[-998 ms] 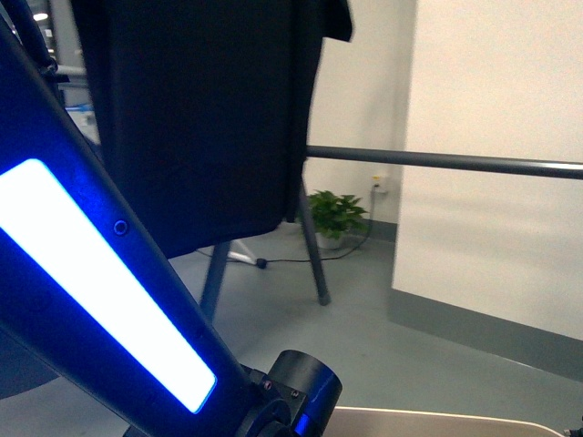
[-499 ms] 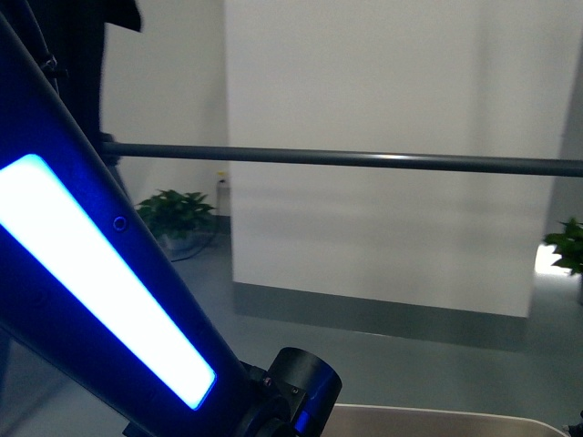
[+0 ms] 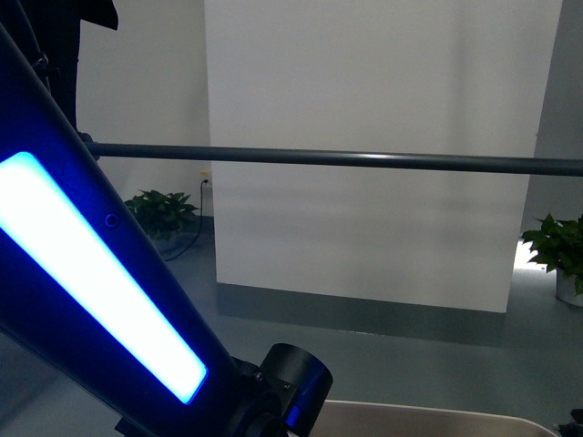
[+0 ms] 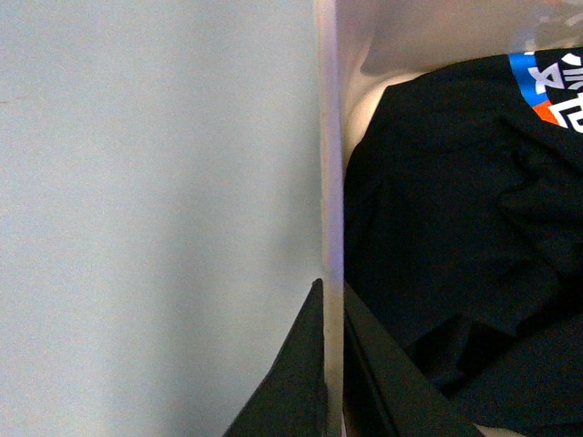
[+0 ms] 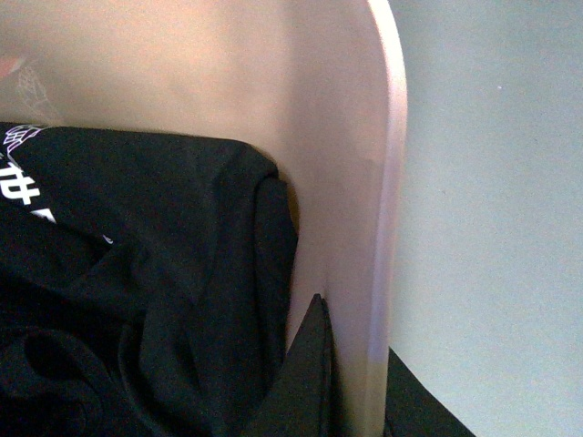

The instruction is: Move hamper under clothes hanger

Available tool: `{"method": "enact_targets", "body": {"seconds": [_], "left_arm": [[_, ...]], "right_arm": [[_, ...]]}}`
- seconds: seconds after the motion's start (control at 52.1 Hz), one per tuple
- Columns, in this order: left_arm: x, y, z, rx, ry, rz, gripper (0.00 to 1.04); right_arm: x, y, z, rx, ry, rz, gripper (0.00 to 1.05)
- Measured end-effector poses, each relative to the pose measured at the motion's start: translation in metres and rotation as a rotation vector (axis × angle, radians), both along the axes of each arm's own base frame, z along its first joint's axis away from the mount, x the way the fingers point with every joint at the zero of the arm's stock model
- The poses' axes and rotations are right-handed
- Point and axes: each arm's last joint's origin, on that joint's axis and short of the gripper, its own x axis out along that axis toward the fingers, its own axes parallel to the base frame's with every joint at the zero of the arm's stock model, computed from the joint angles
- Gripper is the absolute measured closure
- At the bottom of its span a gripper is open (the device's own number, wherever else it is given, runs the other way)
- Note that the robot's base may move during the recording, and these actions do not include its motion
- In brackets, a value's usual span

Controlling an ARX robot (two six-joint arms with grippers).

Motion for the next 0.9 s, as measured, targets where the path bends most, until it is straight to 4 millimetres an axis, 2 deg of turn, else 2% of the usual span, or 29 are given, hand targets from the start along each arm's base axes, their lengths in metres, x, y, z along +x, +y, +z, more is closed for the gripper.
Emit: {"method": "enact_targets", "body": {"seconds": [0.902], "left_arm": [[-0.0027,-0.0049,-0.0002,-0.008,0.005,-0.017,1.01]], "right_arm": [[-0.0003,-0.0027,0.0000,-0.007,0.001,-0.014,1.02]]}}
